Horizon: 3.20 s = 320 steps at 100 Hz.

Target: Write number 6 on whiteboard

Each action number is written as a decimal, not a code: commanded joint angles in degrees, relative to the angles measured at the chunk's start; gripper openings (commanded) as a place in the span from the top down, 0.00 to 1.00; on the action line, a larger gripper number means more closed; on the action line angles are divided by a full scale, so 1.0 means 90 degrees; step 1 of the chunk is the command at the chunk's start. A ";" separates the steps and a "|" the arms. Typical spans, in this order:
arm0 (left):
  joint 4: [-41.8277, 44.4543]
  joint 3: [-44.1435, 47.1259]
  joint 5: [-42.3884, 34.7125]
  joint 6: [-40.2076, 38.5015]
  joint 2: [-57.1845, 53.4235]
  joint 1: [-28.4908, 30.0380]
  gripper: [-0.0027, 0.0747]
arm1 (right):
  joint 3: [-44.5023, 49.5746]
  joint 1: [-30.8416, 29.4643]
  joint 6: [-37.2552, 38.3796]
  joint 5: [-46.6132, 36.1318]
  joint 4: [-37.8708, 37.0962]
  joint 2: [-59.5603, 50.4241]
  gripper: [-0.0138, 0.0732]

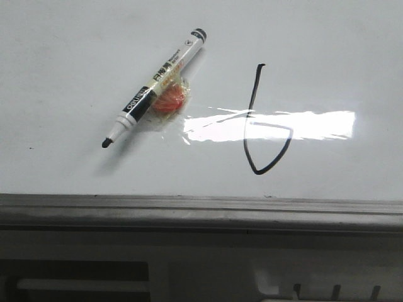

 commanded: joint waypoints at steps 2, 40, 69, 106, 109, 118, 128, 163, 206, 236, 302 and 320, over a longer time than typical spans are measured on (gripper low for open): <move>0.0033 -0.0116 0.0224 0.0027 0.0035 0.0006 0.99 | -0.0125 -0.0049 0.0020 -0.0437 -0.0051 0.0132 0.90; 0.0033 -0.0087 0.0224 0.0027 0.0035 0.0006 0.99 | -0.0125 -0.0049 0.0020 -0.0437 -0.0051 0.0132 0.90; 0.4274 0.0300 0.1382 -0.0257 -0.0460 0.0979 0.99 | -0.0125 -0.0049 0.0020 -0.0437 -0.0051 0.0132 0.90; 0.7325 0.1022 0.3218 -0.4683 -0.2314 0.4217 0.99 | -0.0125 -0.0049 0.0020 -0.0437 -0.0051 0.0132 0.90; 0.7577 0.1022 0.3210 -0.5089 -0.2288 0.4394 0.99 | -0.0125 -0.0049 0.0020 -0.0437 -0.0051 0.0132 0.90; 0.8336 0.1065 0.3265 -0.6492 -0.2241 0.4822 0.99 | -0.0125 -0.0049 0.0020 -0.0437 -0.0048 0.0132 0.90; 0.8988 0.1155 0.3278 -0.7520 -0.2278 0.4969 0.99 | -0.0125 -0.0049 0.0020 -0.0437 -0.0036 0.0132 0.90; 0.9947 0.1765 0.3175 -0.9295 -0.2278 0.4969 0.99 | -0.0125 -0.0049 0.0020 -0.0437 -0.0036 0.0132 0.90; 0.9935 0.1765 0.3227 -0.9295 -0.2278 0.4969 0.99 | -0.0125 -0.0049 0.0020 -0.0437 -0.0036 0.0132 0.90; 0.9935 0.1765 0.3227 -0.9295 -0.2278 0.4969 0.99 | -0.0125 -0.0049 0.0020 -0.0437 -0.0036 0.0132 0.90; 0.9935 0.1765 0.3227 -0.9295 -0.2278 0.4969 0.99 | 0.3472 -0.3808 0.0680 -0.5646 0.0282 0.0190 0.90; 0.9935 0.1765 0.3227 -0.9295 -0.2278 0.4969 0.99 | 0.3507 -0.4292 0.0680 -0.4513 0.0306 0.0022 0.90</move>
